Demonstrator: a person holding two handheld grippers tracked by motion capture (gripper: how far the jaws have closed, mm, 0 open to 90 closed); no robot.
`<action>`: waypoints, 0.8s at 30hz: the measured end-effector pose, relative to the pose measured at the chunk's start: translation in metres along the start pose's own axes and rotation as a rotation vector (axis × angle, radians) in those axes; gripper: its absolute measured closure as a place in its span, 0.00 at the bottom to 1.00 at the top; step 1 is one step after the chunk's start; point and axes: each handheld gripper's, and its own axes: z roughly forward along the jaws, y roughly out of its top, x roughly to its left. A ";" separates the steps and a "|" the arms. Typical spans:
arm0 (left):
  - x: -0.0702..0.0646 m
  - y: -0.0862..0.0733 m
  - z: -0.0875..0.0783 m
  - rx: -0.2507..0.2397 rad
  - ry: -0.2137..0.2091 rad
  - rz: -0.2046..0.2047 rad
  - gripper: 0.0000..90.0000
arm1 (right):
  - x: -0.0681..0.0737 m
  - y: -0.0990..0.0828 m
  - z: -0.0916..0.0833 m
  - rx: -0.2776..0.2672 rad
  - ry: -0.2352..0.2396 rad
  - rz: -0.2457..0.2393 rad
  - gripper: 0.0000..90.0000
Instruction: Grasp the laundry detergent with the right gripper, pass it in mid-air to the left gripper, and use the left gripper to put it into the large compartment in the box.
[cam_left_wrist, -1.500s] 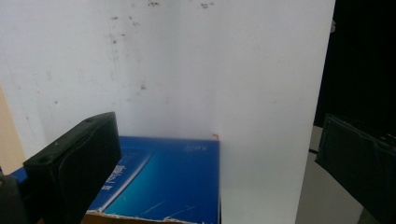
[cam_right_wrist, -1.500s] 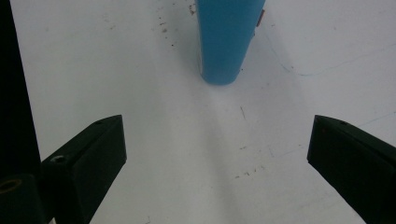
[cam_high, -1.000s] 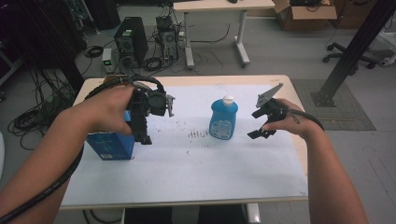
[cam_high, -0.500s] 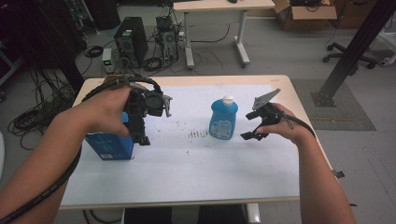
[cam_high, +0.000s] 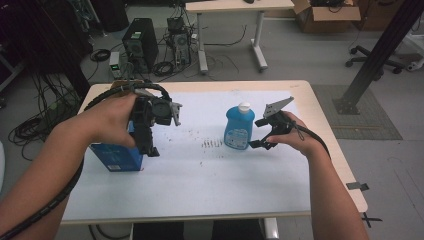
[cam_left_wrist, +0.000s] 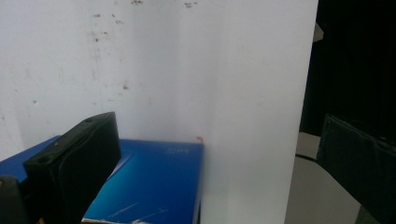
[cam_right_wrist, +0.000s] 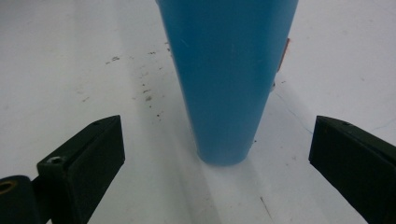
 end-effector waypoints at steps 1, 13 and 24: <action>0.000 -0.001 0.000 0.000 -0.001 -0.003 0.00 | 0.000 0.000 0.001 0.003 -0.002 0.003 0.04; 0.000 -0.001 0.004 -0.006 -0.005 0.003 0.00 | 0.001 0.000 0.014 -0.040 -0.005 -0.006 0.04; -0.001 -0.003 0.006 -0.008 -0.001 0.011 0.00 | 0.001 0.002 0.025 -0.091 -0.020 0.000 0.02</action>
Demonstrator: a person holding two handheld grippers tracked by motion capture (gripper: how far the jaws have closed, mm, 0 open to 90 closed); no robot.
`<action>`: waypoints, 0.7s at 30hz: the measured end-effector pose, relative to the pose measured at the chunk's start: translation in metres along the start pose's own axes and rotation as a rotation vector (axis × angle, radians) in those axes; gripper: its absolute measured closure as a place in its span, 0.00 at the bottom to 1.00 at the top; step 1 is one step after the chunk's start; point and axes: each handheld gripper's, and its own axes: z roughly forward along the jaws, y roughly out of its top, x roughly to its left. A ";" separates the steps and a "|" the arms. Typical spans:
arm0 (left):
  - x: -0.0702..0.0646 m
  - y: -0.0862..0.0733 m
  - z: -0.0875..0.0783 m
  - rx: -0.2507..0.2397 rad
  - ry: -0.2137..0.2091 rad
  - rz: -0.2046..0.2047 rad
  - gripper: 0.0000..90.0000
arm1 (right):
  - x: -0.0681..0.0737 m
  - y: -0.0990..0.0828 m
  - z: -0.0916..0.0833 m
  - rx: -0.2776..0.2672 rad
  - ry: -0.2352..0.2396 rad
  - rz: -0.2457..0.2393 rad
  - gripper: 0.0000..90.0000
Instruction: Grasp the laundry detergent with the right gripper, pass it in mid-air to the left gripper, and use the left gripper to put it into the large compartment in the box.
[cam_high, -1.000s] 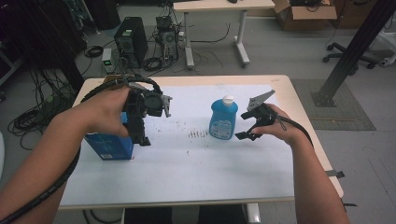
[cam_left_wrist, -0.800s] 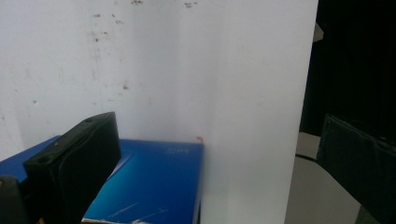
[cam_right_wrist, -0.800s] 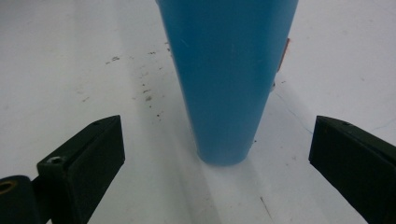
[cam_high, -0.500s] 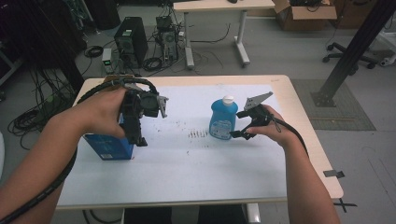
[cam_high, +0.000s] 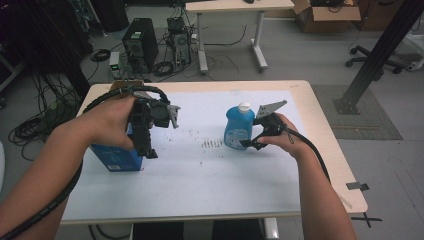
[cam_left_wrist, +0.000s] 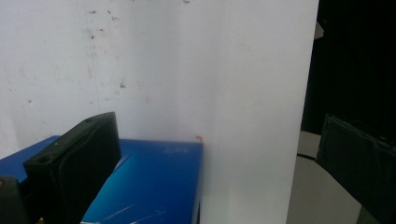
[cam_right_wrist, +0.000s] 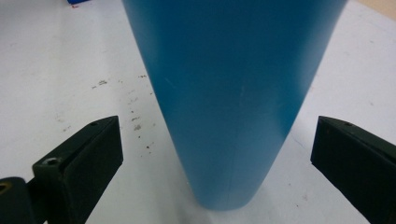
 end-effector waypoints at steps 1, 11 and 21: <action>0.000 0.000 0.000 -0.002 -0.001 -0.001 0.00 | 0.000 0.000 0.001 -0.008 0.005 0.003 0.02; -0.001 0.002 0.004 -0.006 -0.003 0.014 0.00 | 0.003 0.001 0.010 -0.037 -0.028 0.008 0.02; -0.002 -0.001 0.004 -0.008 0.002 0.008 0.00 | 0.003 0.000 0.014 -0.067 -0.054 0.026 0.01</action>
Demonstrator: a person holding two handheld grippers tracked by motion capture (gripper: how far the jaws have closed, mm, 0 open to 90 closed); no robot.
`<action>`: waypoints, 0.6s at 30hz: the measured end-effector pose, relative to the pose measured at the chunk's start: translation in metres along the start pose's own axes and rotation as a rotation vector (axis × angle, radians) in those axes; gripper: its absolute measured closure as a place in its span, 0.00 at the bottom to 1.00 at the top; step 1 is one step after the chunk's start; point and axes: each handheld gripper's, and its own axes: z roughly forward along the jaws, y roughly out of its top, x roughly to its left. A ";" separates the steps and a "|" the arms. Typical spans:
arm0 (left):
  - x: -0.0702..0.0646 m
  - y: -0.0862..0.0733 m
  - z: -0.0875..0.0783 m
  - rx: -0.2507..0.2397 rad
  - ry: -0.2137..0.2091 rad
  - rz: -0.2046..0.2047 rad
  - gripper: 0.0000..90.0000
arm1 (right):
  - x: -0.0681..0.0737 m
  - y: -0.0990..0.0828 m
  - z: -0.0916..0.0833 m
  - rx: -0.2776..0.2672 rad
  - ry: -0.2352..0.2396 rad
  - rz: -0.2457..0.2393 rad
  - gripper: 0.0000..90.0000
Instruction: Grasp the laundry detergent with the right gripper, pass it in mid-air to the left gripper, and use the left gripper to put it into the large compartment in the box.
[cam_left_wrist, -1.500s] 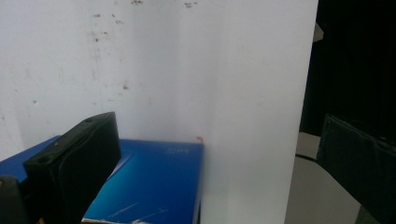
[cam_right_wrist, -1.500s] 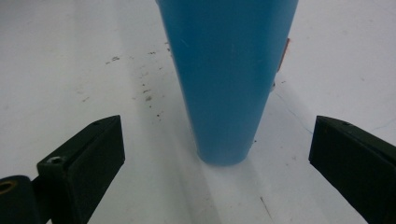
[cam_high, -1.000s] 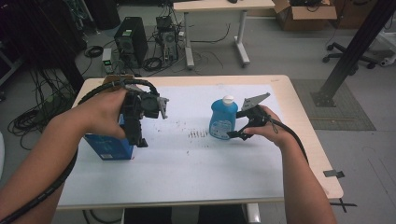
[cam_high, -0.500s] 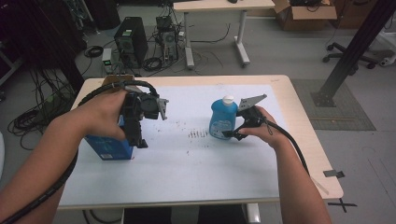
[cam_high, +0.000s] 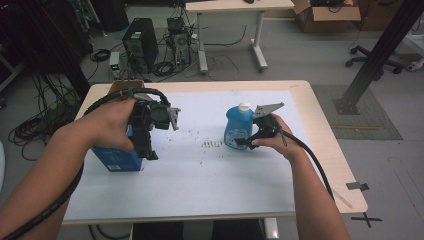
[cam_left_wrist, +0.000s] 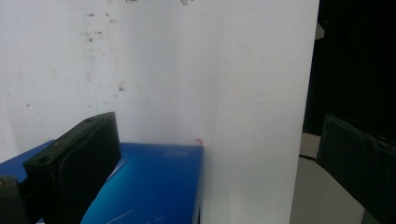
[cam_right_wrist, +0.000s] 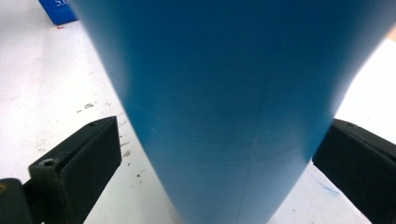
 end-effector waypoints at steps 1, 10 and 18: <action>0.000 0.000 0.000 0.000 0.000 0.000 0.00 | 0.000 0.000 0.000 0.000 0.000 0.000 0.01; 0.000 -0.001 0.001 -0.002 0.007 0.001 0.00 | 0.002 -0.002 0.002 -0.012 -0.027 -0.010 0.12; 0.001 0.000 0.001 -0.004 0.007 0.004 0.00 | 0.002 -0.005 0.002 -0.024 -0.040 -0.020 0.18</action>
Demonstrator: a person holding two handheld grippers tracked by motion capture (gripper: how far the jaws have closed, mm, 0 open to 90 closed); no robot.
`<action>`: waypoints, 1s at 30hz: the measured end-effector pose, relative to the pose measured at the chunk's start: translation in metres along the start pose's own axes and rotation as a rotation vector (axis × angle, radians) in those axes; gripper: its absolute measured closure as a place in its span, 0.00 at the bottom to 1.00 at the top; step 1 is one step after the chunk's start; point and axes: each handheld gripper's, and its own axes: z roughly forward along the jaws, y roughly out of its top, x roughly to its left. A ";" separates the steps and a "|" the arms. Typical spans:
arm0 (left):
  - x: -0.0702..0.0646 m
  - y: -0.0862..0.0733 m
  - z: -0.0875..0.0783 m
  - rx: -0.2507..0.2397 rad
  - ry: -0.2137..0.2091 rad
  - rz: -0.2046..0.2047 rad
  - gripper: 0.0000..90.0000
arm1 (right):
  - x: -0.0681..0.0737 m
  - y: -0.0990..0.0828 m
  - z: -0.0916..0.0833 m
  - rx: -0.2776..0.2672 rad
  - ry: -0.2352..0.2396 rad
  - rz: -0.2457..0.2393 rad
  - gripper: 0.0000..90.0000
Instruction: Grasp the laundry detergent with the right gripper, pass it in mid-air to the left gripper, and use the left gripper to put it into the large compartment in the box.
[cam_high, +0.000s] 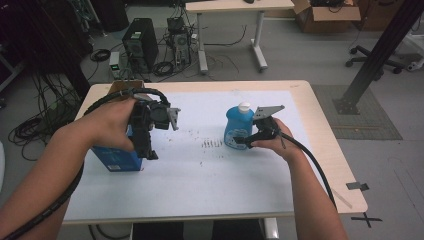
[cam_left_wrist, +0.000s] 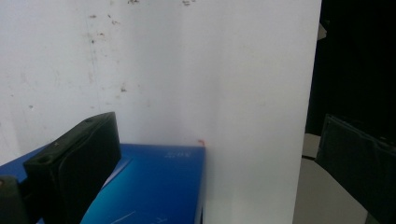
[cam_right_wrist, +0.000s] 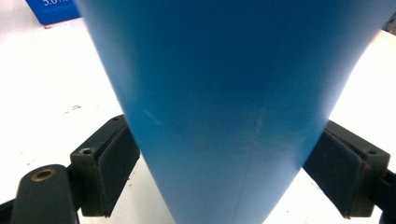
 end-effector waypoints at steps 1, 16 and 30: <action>0.000 0.000 0.000 0.001 0.000 -0.001 0.00 | 0.000 0.000 0.000 -0.002 0.000 -0.001 0.19; 0.000 0.001 0.002 -0.004 0.000 0.004 0.00 | 0.000 -0.001 0.000 -0.013 -0.011 0.002 0.25; 0.003 0.002 0.004 -0.006 -0.006 -0.001 0.00 | 0.001 -0.003 0.003 -0.028 0.026 -0.031 0.46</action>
